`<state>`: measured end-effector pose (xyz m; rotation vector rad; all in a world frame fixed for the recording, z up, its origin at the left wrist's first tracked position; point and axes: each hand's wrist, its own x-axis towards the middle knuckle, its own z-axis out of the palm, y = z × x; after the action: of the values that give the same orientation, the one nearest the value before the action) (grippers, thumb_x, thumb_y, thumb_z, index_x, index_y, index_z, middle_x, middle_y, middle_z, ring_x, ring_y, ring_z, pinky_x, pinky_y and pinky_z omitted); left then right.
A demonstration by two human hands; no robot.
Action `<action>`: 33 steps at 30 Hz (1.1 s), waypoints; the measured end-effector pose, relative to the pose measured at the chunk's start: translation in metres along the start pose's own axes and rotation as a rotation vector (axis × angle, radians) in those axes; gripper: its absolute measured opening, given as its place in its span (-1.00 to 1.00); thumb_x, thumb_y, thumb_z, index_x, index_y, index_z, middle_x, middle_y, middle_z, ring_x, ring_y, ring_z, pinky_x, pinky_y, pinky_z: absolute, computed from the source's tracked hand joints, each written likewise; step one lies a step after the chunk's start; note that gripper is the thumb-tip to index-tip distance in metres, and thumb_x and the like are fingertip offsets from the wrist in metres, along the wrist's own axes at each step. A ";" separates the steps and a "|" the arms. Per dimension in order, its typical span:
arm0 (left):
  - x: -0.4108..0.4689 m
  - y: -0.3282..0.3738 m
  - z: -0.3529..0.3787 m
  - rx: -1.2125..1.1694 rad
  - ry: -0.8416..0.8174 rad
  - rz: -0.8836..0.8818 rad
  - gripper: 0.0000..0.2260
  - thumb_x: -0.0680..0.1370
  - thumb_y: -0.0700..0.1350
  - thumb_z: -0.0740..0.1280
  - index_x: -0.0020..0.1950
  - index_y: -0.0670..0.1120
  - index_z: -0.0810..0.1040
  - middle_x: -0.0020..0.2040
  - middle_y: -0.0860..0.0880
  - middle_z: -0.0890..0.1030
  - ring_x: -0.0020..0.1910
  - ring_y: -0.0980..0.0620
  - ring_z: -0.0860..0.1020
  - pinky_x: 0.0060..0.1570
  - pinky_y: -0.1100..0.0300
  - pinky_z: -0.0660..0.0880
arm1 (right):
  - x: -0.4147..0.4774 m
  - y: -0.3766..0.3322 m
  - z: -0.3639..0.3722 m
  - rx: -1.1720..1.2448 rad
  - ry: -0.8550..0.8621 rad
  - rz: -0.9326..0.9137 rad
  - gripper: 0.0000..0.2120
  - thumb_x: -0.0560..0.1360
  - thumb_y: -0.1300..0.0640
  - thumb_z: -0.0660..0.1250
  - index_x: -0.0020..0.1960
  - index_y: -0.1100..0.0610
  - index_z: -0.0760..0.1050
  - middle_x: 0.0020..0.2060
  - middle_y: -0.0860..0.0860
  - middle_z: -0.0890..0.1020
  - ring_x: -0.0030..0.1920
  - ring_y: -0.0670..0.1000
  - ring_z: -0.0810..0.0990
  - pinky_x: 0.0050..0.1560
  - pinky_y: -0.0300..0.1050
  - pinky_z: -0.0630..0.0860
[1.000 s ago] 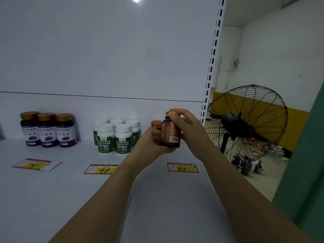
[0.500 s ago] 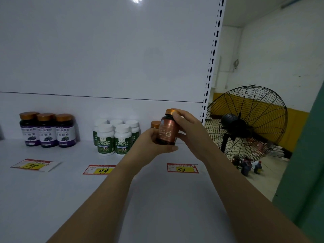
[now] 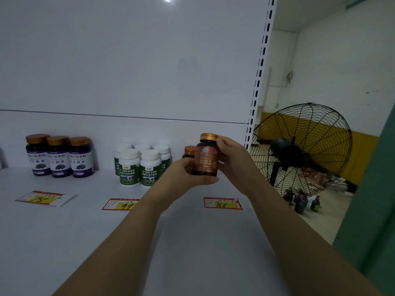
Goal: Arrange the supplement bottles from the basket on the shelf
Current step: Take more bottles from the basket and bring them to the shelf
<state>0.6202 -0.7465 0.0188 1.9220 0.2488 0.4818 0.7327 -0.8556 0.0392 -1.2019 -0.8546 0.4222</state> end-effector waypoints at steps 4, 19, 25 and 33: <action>-0.002 0.001 0.000 0.021 0.009 -0.010 -0.56 0.31 -0.02 0.55 0.15 0.03 0.55 0.00 0.03 0.66 0.02 0.08 0.61 0.17 0.10 0.50 | 0.000 0.001 0.000 -0.007 -0.015 0.009 -0.71 0.63 0.14 0.12 0.27 0.20 0.47 0.11 0.14 0.60 0.10 0.07 0.58 0.08 -0.04 0.53; 0.001 0.000 -0.004 -0.010 -0.004 -0.010 -0.64 0.36 -0.16 0.52 0.12 0.00 0.56 -0.01 0.00 0.67 0.02 0.04 0.61 0.16 0.14 0.48 | 0.001 -0.001 0.003 -0.094 -0.033 0.014 -0.67 0.57 0.10 0.25 0.30 0.17 0.46 0.14 0.09 0.61 0.16 0.04 0.59 0.10 -0.10 0.55; 0.003 0.001 -0.011 -0.046 0.208 0.145 -0.56 0.33 -0.33 0.50 0.11 -0.02 0.49 -0.02 0.04 0.63 -0.05 0.08 0.60 -0.21 0.41 0.52 | -0.002 -0.027 0.022 -0.217 -0.111 -0.130 -0.59 0.44 0.32 0.42 0.25 0.14 0.44 0.14 0.03 0.60 0.18 -0.03 0.57 0.18 -0.17 0.54; -0.007 0.025 -0.009 0.037 0.579 0.554 -0.59 0.45 -0.38 0.33 0.20 0.01 0.49 0.07 0.13 0.58 0.06 0.21 0.53 0.00 0.45 0.47 | -0.036 -0.044 0.044 -0.575 -0.161 -0.655 -0.58 0.37 0.35 0.47 0.12 0.10 0.39 0.19 0.01 0.55 0.26 -0.03 0.51 0.27 -0.09 0.47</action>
<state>0.6090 -0.7516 0.0430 1.8364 0.0879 1.4136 0.6706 -0.8674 0.0721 -1.3232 -1.5060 -0.2879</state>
